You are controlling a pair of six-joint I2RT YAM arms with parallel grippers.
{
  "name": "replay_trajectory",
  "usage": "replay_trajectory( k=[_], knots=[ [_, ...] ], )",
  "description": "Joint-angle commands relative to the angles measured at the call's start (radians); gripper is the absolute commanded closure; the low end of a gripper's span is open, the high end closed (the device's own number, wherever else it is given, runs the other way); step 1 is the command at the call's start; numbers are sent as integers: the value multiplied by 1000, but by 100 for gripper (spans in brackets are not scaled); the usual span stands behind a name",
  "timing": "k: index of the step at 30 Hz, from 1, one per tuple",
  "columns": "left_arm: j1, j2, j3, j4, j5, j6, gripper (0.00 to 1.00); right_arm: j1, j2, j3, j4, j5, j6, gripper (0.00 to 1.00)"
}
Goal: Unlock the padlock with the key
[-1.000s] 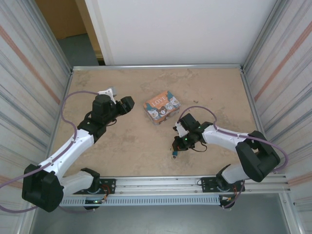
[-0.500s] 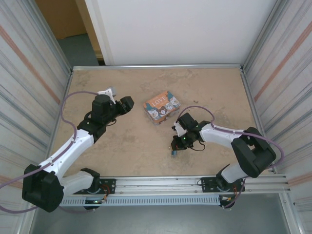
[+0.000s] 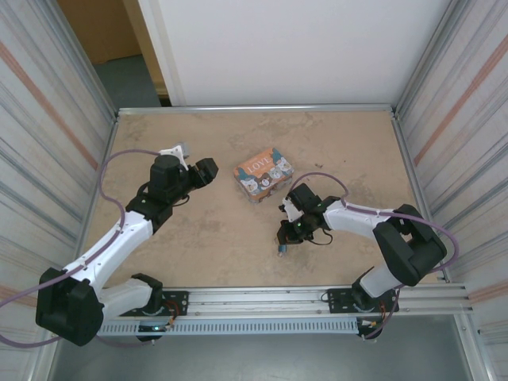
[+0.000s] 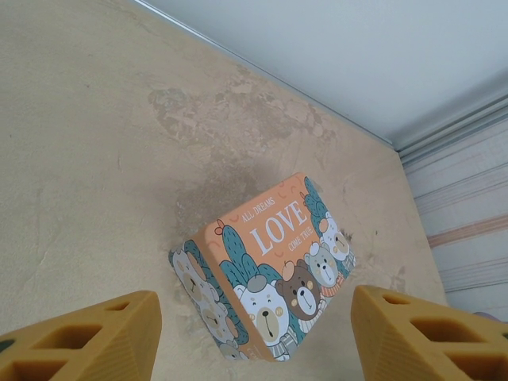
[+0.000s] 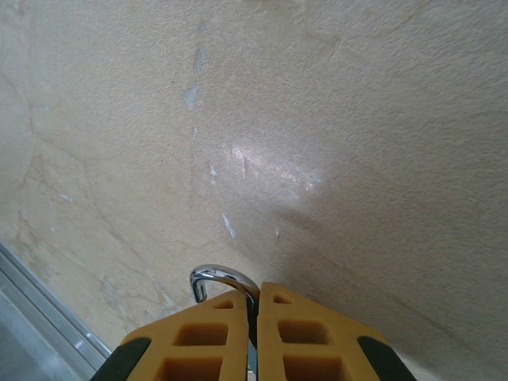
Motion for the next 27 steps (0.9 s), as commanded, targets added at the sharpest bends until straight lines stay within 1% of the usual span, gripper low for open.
replay_trajectory(
  k=[1, 12, 21, 27],
  knots=[
    [9, -28, -4, 2, -20, 3, 35, 6, 22, 5, -15, 54, 7, 90],
    [10, -25, -4, 4, -18, 2, 35, 7, 9, 12, -31, 62, 5, 85],
    [12, -25, -3, 5, -14, 0, 35, 6, -31, 12, -47, 93, 8, 77],
    [15, -31, -5, 4, -12, -2, 35, 5, -69, 22, -76, 117, 5, 73]
  ],
)
